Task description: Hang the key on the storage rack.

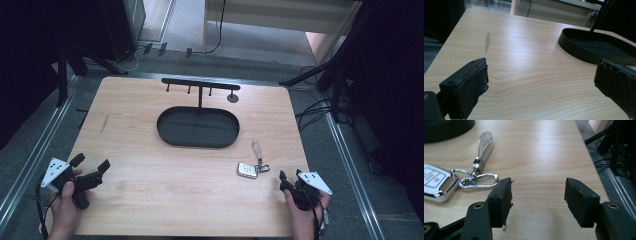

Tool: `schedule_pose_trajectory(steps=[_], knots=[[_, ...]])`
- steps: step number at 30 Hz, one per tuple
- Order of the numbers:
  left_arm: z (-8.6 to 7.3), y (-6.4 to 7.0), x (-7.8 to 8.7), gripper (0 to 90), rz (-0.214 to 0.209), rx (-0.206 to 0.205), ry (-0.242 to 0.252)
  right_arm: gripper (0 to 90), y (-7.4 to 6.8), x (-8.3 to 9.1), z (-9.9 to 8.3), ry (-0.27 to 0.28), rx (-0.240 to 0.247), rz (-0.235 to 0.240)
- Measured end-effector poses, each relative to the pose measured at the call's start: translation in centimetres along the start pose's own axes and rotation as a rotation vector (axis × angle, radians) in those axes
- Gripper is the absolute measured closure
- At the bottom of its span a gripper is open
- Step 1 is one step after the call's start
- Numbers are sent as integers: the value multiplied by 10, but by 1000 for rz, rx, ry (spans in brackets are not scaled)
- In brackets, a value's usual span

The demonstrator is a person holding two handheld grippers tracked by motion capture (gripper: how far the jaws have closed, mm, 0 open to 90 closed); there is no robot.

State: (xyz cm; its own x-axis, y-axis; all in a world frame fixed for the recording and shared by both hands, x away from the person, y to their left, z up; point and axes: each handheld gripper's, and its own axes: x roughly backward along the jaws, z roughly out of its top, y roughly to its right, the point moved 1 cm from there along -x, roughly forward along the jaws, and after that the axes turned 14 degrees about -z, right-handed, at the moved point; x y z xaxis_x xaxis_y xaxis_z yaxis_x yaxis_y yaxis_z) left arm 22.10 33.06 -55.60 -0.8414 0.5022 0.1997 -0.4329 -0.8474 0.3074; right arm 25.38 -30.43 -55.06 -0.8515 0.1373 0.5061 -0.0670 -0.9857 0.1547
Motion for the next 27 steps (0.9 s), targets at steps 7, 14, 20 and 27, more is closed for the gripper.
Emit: schedule_pose_trajectory(steps=[7,14,20,27], knots=[[0,0,0,0,-2,-2,1,476,-13,-7,22,-91,108,70],[0,0,0,0,-4,3,2,543,-22,-15,49,-211,128,111],[0,-1,0,0,-5,6,4,564,-31,-22,63,-302,130,113],[0,-1,0,0,-6,10,4,592,-42,-28,80,-387,151,90]])
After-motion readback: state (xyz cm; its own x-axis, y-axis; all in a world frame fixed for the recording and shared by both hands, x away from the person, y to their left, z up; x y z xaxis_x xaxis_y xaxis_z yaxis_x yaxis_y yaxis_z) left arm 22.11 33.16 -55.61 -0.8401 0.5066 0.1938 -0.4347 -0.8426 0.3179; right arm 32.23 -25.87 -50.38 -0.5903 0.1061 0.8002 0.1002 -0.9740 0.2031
